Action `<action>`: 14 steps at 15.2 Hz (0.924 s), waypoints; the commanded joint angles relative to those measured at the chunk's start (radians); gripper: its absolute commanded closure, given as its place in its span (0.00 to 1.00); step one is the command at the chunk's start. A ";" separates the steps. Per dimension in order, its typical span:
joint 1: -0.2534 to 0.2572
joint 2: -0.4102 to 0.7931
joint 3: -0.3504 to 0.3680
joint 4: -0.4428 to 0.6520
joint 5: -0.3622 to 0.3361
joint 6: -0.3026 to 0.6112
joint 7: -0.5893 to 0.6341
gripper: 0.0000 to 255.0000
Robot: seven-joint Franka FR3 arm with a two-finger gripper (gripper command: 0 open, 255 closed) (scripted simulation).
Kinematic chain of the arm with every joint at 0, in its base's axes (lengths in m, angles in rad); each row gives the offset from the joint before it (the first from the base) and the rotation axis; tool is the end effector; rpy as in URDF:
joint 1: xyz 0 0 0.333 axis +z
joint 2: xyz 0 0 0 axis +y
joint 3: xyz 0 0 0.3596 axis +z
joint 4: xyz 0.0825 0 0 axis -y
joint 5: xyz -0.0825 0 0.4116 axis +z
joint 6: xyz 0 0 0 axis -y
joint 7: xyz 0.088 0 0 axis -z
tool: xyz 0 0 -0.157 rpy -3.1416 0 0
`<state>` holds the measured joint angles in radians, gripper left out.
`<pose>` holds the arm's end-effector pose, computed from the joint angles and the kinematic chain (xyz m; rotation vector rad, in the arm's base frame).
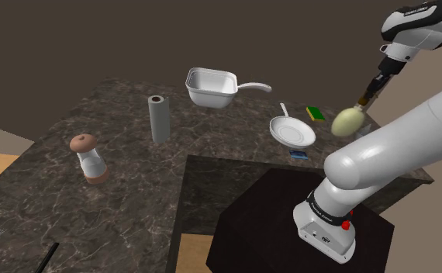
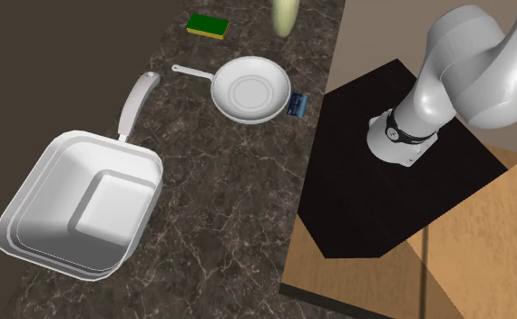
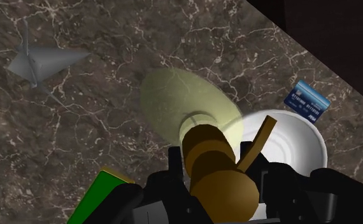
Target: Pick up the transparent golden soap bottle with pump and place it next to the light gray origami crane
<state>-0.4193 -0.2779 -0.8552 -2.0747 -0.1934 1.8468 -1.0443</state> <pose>0.1053 -0.5059 0.4841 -3.0899 0.2322 -0.0101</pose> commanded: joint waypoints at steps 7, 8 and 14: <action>0.004 0.033 -0.030 -0.083 0.013 0.111 -0.016 1.00; 0.004 0.039 -0.034 -0.093 0.016 0.125 -0.019 1.00; 0.006 0.049 -0.041 -0.109 0.021 0.149 -0.024 1.00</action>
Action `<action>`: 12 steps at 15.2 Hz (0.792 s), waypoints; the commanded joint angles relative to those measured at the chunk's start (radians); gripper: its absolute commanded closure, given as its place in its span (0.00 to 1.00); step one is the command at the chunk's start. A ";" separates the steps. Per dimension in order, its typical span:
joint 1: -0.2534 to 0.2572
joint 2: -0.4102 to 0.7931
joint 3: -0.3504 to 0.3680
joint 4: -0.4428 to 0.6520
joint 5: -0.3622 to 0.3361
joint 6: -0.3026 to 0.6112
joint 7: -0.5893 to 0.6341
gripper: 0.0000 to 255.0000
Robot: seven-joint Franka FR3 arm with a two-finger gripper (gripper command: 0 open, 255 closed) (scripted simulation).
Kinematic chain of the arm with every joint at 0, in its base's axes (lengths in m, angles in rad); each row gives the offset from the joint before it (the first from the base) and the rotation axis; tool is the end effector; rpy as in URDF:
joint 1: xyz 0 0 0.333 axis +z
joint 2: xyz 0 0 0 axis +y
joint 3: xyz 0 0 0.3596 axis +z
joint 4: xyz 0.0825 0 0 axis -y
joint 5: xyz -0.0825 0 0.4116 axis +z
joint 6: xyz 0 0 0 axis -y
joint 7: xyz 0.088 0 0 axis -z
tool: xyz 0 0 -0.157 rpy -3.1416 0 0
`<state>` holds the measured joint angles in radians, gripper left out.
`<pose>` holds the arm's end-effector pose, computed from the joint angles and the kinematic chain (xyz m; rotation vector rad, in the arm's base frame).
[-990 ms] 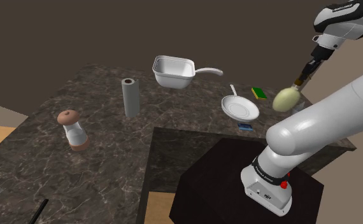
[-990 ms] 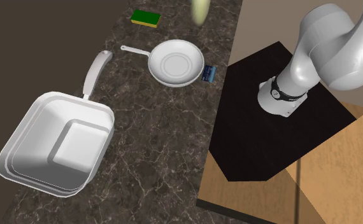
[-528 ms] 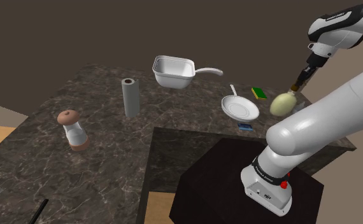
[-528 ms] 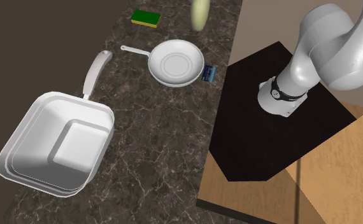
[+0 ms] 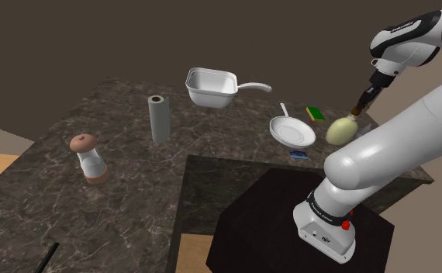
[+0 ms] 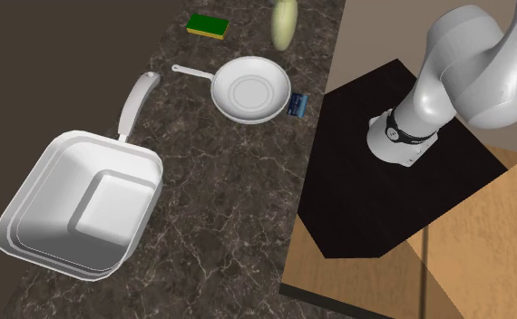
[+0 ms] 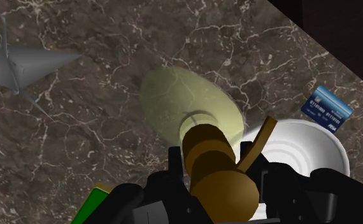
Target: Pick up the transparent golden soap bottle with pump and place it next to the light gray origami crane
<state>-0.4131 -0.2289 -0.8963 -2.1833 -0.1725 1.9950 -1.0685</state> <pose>0.1060 -0.5064 0.4246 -3.0903 0.2322 -0.0105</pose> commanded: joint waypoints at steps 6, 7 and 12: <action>0.000 0.000 0.000 -0.001 0.000 0.001 0.000 0.00; 0.000 0.000 0.000 -0.001 0.000 0.001 0.000 0.00; -0.003 -0.031 0.024 0.080 -0.013 -0.103 0.013 0.00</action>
